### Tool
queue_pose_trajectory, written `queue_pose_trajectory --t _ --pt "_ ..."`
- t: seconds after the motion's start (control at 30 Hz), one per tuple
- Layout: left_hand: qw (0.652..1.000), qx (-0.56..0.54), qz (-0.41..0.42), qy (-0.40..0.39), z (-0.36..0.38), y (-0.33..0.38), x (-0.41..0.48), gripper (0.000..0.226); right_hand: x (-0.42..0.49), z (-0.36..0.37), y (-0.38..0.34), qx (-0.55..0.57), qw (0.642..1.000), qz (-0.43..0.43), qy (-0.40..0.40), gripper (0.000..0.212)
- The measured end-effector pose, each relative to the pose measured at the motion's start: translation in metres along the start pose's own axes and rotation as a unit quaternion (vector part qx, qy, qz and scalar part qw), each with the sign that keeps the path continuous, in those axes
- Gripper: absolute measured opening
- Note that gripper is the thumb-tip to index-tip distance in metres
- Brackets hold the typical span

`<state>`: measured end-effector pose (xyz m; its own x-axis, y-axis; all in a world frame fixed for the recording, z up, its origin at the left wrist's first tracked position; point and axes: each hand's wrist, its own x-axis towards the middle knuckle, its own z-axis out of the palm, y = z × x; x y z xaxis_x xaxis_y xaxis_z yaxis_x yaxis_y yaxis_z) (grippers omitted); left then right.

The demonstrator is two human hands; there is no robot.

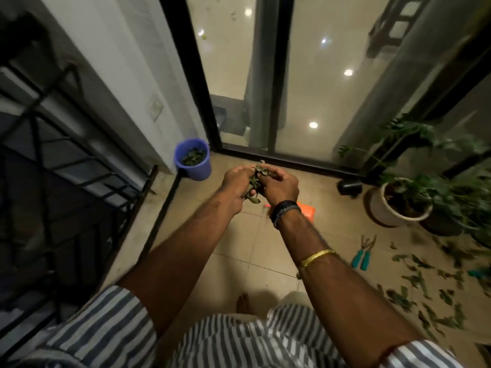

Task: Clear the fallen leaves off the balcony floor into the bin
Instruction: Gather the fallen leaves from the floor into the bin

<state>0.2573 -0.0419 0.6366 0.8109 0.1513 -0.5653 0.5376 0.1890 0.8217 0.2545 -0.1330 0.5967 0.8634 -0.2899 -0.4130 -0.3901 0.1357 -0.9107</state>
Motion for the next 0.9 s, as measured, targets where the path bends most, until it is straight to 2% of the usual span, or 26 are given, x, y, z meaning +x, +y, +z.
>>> queue_pose_trajectory --t 0.3,0.5,0.63,0.77,0.9 --pt "0.994 -0.056 0.005 0.093 -0.133 0.057 0.099 0.023 0.05 0.177 0.0 -0.027 0.994 0.006 -0.103 0.027" --pt "0.991 -0.071 -0.01 0.109 -0.197 0.087 0.2 0.026 0.119 0.283 0.007 -0.056 0.989 0.011 -0.133 0.028" --pt "0.988 -0.069 -0.034 0.132 -0.23 0.115 0.268 0.029 0.168 0.348 0.006 -0.078 0.986 0.027 -0.144 0.034" --pt "0.982 -0.07 -0.085 0.154 -0.252 0.135 0.327 0.02 0.212 0.395 0.009 -0.105 0.983 0.042 -0.143 0.036" --pt "0.98 -0.066 -0.118 0.149 -0.274 0.142 0.385 0.019 0.255 0.432 0.025 -0.112 0.979 0.07 -0.153 0.035"
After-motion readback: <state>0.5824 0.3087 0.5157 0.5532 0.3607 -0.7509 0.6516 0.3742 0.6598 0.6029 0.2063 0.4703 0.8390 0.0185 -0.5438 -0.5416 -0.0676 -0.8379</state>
